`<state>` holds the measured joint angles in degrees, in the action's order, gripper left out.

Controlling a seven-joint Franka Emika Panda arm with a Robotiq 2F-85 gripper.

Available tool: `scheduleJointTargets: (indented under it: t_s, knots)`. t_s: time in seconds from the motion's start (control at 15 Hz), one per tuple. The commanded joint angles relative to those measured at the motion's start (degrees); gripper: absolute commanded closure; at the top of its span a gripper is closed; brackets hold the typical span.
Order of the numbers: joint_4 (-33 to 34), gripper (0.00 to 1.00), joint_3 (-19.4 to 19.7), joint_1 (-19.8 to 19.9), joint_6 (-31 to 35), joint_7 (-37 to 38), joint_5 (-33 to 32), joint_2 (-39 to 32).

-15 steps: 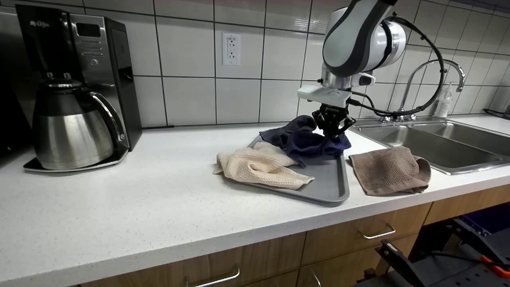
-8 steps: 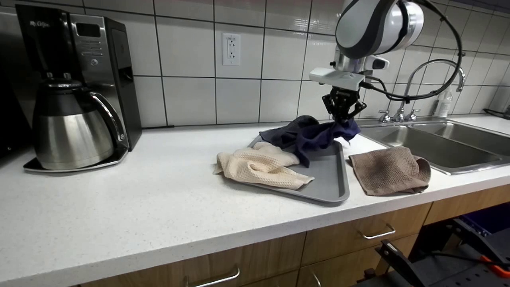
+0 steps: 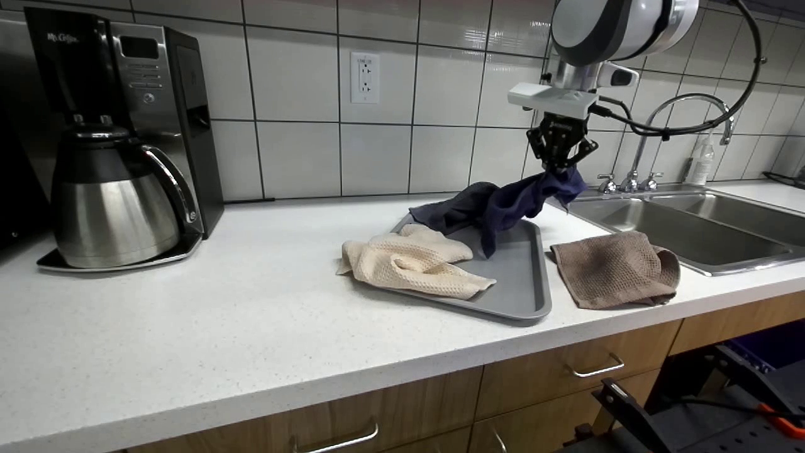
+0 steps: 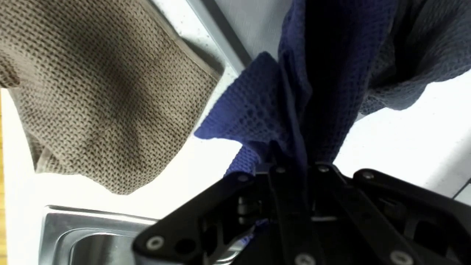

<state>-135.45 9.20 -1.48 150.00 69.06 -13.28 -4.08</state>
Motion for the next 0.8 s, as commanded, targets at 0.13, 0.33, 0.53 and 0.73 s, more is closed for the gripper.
scheduleJointTargets:
  t_s: [0.13, 0.33, 0.53, 0.73]
  knots:
    - [-0.4, 0.98, -0.7, 2.6, -3.0, -1.1, -0.6, 3.5]
    - [-0.4, 0.98, -0.5, 3.8, -3.3, -1.4, -0.6, 3.7]
    - [-0.2, 0.98, -0.1, 5.2, -3.2, -2.0, -0.5, 3.3]
    - [0.1, 0.98, 0.6, 6.6, -2.8, -2.9, -0.3, 2.8]
